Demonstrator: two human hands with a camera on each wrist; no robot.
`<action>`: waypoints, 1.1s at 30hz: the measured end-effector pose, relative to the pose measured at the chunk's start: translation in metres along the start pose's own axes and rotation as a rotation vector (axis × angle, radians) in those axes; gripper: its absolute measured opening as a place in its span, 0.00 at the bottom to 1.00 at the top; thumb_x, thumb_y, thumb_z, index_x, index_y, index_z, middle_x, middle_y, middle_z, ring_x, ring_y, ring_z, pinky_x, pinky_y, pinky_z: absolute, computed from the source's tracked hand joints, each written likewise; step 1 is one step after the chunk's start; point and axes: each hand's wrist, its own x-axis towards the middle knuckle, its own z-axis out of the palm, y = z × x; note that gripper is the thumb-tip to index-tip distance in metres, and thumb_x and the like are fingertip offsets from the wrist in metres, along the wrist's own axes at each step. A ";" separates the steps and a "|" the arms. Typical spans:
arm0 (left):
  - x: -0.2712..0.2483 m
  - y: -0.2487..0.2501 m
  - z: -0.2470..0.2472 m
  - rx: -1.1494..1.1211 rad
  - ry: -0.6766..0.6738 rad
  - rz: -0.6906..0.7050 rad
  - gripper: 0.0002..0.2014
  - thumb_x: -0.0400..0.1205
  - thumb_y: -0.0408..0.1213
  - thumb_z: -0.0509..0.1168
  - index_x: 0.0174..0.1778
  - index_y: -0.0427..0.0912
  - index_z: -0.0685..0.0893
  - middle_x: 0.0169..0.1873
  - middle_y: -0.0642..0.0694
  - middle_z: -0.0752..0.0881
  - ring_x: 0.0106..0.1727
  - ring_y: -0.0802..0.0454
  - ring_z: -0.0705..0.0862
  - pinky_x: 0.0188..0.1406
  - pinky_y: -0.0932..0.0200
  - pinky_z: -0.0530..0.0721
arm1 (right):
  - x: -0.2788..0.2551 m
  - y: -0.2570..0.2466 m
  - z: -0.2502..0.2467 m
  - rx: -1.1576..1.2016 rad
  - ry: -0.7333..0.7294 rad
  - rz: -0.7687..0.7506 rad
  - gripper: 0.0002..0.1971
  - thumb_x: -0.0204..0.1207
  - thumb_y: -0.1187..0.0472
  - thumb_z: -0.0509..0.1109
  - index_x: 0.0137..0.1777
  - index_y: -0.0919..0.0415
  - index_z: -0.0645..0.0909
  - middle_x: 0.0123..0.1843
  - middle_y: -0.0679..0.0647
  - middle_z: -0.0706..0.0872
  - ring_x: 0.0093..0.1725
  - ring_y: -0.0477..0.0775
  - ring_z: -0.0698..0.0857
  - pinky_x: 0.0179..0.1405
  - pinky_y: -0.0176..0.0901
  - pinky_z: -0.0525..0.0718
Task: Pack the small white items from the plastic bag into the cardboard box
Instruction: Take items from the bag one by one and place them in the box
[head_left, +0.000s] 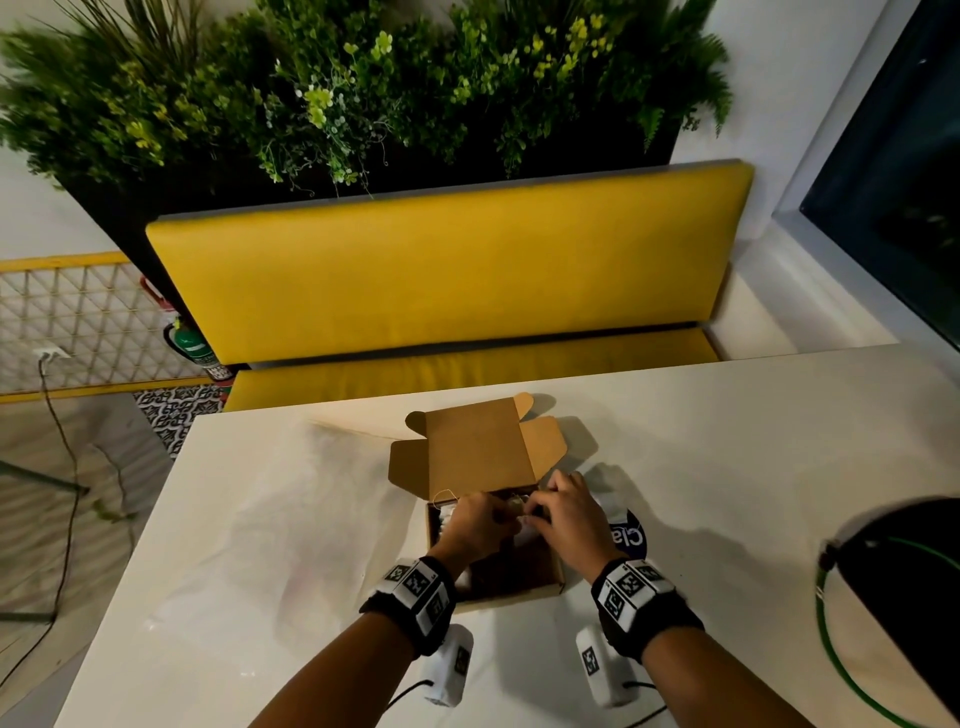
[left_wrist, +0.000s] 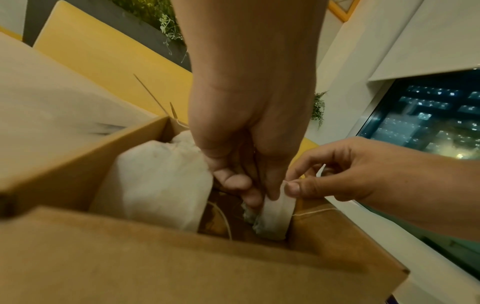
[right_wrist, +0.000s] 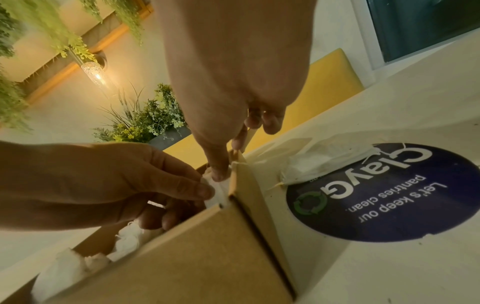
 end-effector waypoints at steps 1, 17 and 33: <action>0.001 0.000 0.000 0.004 0.001 -0.019 0.08 0.82 0.41 0.68 0.49 0.40 0.88 0.45 0.43 0.89 0.40 0.53 0.85 0.46 0.58 0.86 | 0.001 0.000 0.001 -0.003 0.007 -0.002 0.07 0.75 0.51 0.75 0.50 0.51 0.87 0.50 0.49 0.76 0.55 0.51 0.73 0.42 0.36 0.72; 0.006 0.001 0.008 0.130 0.012 -0.149 0.09 0.80 0.37 0.68 0.50 0.37 0.89 0.47 0.41 0.91 0.47 0.46 0.89 0.51 0.51 0.89 | 0.004 0.000 0.001 -0.008 0.022 0.022 0.08 0.71 0.55 0.78 0.49 0.53 0.87 0.51 0.49 0.75 0.57 0.52 0.73 0.46 0.35 0.72; 0.009 -0.004 0.012 -0.029 0.054 -0.199 0.09 0.81 0.39 0.68 0.52 0.39 0.87 0.47 0.41 0.90 0.46 0.47 0.89 0.46 0.58 0.88 | 0.005 -0.020 0.004 -0.404 -0.035 0.052 0.06 0.73 0.58 0.75 0.48 0.56 0.86 0.70 0.58 0.71 0.70 0.62 0.65 0.62 0.55 0.80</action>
